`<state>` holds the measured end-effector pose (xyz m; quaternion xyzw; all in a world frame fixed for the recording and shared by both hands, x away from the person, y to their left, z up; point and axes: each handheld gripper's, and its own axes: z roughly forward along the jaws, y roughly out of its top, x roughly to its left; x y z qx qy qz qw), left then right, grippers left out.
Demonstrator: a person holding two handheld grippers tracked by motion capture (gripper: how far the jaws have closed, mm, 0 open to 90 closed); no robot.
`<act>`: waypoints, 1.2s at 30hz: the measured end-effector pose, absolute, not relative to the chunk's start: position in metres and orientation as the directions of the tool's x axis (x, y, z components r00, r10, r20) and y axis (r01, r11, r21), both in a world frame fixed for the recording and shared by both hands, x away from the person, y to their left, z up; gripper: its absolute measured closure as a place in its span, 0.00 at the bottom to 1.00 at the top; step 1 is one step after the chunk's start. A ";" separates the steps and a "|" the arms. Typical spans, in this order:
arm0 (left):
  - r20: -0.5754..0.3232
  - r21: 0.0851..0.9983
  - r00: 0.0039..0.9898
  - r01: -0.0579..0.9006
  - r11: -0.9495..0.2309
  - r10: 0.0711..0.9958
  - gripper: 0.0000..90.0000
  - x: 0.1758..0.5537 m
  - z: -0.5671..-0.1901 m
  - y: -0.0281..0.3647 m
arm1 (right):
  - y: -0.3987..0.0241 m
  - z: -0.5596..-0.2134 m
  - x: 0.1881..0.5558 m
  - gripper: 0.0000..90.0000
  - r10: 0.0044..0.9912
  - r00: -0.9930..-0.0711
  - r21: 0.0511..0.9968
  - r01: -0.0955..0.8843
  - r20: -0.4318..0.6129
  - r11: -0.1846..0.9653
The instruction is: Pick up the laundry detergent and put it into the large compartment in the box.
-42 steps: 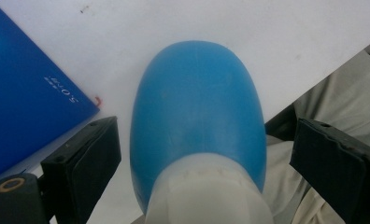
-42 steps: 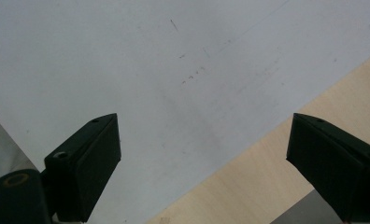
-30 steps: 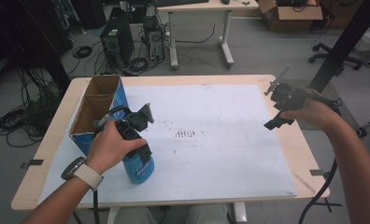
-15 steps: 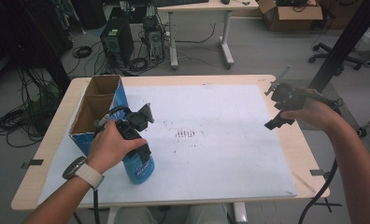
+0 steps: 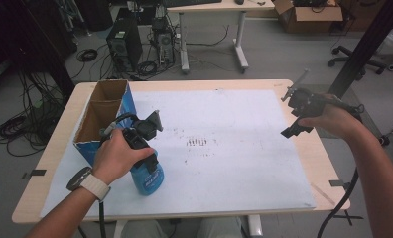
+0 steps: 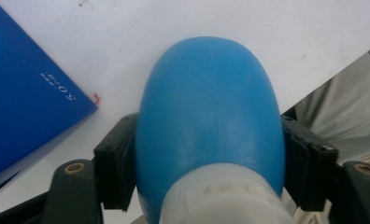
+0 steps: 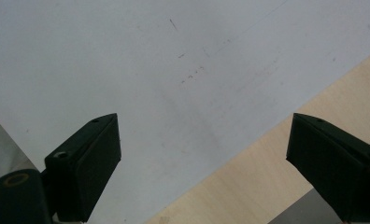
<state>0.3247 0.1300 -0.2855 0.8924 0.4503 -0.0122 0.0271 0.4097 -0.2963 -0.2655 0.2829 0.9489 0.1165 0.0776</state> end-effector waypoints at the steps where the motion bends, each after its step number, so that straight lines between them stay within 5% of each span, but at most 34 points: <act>1: -0.046 0.037 0.594 0.804 -0.593 0.803 0.37 0.325 -0.286 0.130 | -0.296 -0.266 0.410 0.11 0.555 -0.828 0.265 0.519 -0.081 0.813; 36: -0.051 0.045 0.586 0.811 -0.584 0.809 0.41 0.325 -0.285 0.132 | -0.294 -0.266 0.411 0.11 0.553 -0.829 0.263 0.517 -0.082 0.815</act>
